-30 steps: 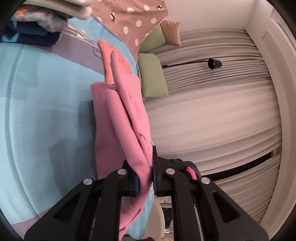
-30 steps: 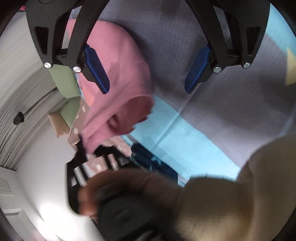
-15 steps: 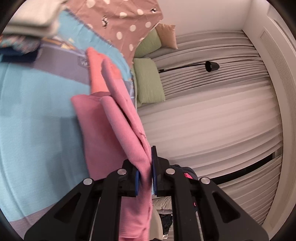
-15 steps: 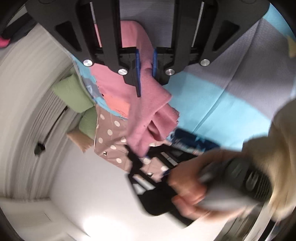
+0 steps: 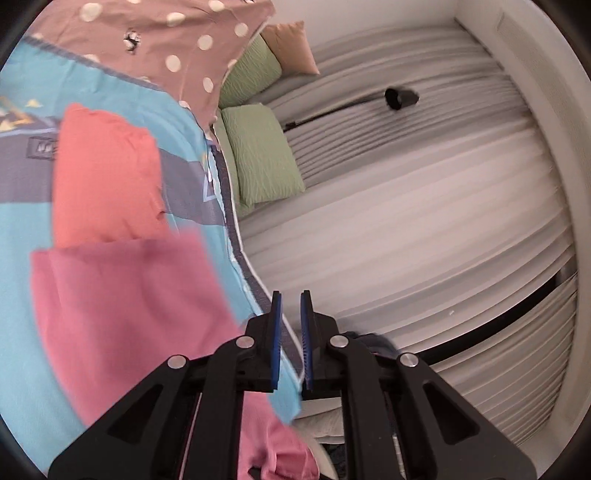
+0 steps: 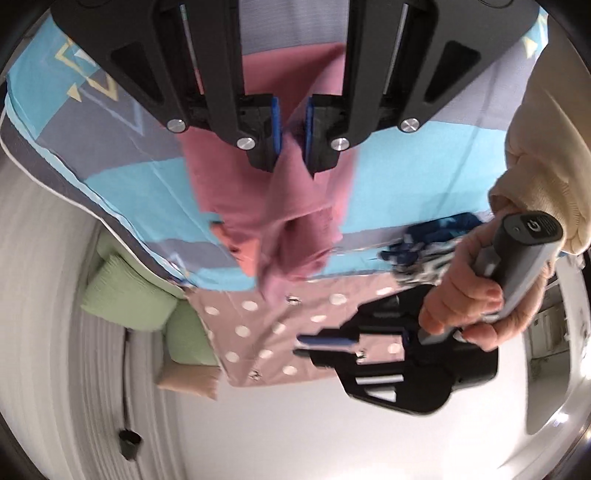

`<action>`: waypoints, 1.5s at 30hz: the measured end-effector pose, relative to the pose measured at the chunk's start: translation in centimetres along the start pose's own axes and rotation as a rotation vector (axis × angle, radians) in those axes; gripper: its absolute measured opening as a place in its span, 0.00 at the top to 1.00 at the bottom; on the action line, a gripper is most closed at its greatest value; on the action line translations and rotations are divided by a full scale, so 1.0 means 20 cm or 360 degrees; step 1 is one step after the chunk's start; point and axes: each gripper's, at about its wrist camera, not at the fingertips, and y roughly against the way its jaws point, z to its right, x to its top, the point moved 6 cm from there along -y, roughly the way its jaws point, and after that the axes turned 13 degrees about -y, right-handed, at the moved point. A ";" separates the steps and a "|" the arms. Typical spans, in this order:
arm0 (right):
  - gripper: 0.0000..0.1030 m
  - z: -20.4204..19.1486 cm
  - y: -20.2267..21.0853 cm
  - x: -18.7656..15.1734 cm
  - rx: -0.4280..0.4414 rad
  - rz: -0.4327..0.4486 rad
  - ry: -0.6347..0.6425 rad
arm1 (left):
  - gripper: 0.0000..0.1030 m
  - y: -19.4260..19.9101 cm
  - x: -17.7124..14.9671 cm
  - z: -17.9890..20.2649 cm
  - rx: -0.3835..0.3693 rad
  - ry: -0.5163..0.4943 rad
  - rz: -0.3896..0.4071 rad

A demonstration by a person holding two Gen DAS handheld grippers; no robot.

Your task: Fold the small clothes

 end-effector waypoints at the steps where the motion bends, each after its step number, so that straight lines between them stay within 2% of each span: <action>1: 0.91 0.08 -0.05 -0.01 -0.0001 -0.0053 -0.0042 | 0.91 -0.04 -0.01 -0.02 0.0009 0.0002 -0.0012; 3: 0.91 0.18 -0.13 -0.06 -0.0007 -0.0136 -0.0107 | 0.91 -0.10 -0.05 -0.08 0.0022 0.0032 -0.0056; 7: 0.91 0.40 -0.25 -0.16 0.0038 -0.0325 -0.0366 | 0.86 -0.14 -0.17 -0.28 0.0228 0.0042 -0.0181; 8: 0.91 0.42 -0.26 -0.20 0.0057 -0.0373 -0.0416 | 0.82 -0.13 -0.23 -0.34 0.0280 0.0049 -0.0215; 9: 0.90 0.45 -0.29 -0.25 0.0084 -0.0439 -0.0462 | 0.74 -0.12 -0.26 -0.37 0.0306 0.0056 -0.0236; 12: 0.87 0.48 -0.28 -0.37 0.0163 -0.0544 -0.0580 | 0.60 -0.10 -0.40 -0.49 0.0362 0.0100 -0.0313; 14: 0.86 0.49 -0.25 -0.39 0.0203 -0.0580 -0.0602 | 0.59 -0.10 -0.48 -0.54 0.0385 0.0126 -0.0351; 15: 0.81 0.50 -0.23 -0.38 0.0213 -0.0589 -0.0606 | 0.59 -0.10 -0.51 -0.56 0.0390 0.0134 -0.0358; 16: 0.68 0.51 -0.20 -0.35 0.0237 -0.0578 -0.0607 | 0.59 -0.08 -0.53 -0.56 0.0396 0.0127 -0.0354; 17: 0.60 0.52 -0.17 -0.30 0.0270 -0.0554 -0.0602 | 0.58 -0.08 -0.53 -0.55 0.0395 0.0119 -0.0343; 18: 0.44 0.52 -0.13 -0.25 0.0314 -0.0533 -0.0589 | 0.57 -0.06 -0.53 -0.53 0.0373 0.0113 -0.0326; 19: 0.36 0.54 -0.09 -0.16 0.0391 -0.0511 -0.0556 | 0.55 -0.05 -0.53 -0.51 0.0347 0.0109 -0.0320; 20: 0.34 0.55 -0.06 -0.10 0.0460 -0.0509 -0.0535 | 0.52 -0.04 -0.53 -0.49 0.0320 0.0100 -0.0315; 22: 0.24 0.59 -0.07 0.00 0.0560 -0.0565 -0.0493 | 0.51 -0.01 -0.54 -0.40 0.0250 0.0048 -0.0320; 24: 0.24 0.61 -0.12 0.09 0.0605 -0.0640 -0.0402 | 0.50 -0.01 -0.58 -0.33 0.0199 -0.0023 -0.0355; 26: 0.24 0.61 -0.25 0.16 0.0704 -0.0799 -0.0359 | 0.49 -0.03 -0.64 -0.27 0.0156 -0.0078 -0.0422; 27: 0.24 0.61 -0.36 0.19 0.0763 -0.0926 -0.0404 | 0.49 -0.05 -0.68 -0.26 0.0128 -0.0081 -0.0460; 29: 0.24 0.60 -0.55 0.22 0.0872 -0.1091 -0.0481 | 0.49 -0.09 -0.76 -0.24 0.0079 -0.0098 -0.0528; 31: 0.24 0.60 -0.73 0.23 0.0885 -0.1221 -0.0546 | 0.49 -0.12 -0.84 -0.25 0.0093 -0.0142 -0.0585; 33: 0.24 0.60 -0.90 0.21 0.0860 -0.1316 -0.0615 | 0.49 -0.14 -0.89 -0.28 0.0115 -0.0141 -0.0617; 36: 0.25 0.58 -1.03 0.16 0.0838 -0.1391 -0.0638 | 0.49 -0.14 -0.91 -0.31 0.0077 -0.0126 -0.0613; 40: 0.28 0.52 -1.12 0.13 0.0802 -0.1434 -0.0602 | 0.49 -0.12 -0.91 -0.33 0.0016 -0.0094 -0.0603; 41: 0.35 0.51 -1.12 0.14 0.0806 -0.1413 -0.0599 | 0.49 -0.11 -0.92 -0.33 0.0006 -0.0097 -0.0600; 42: 0.76 0.49 -1.13 0.15 0.0818 -0.1382 -0.0589 | 0.49 -0.11 -0.92 -0.34 0.0003 -0.0096 -0.0596; 43: 0.92 0.48 -1.13 0.16 0.0818 -0.1365 -0.0572 | 0.49 -0.11 -0.91 -0.32 0.0001 -0.0092 -0.0592; 45: 0.92 0.44 -1.10 0.20 0.0814 -0.1297 -0.0487 | 0.49 -0.11 -0.92 -0.32 -0.0009 -0.0076 -0.0579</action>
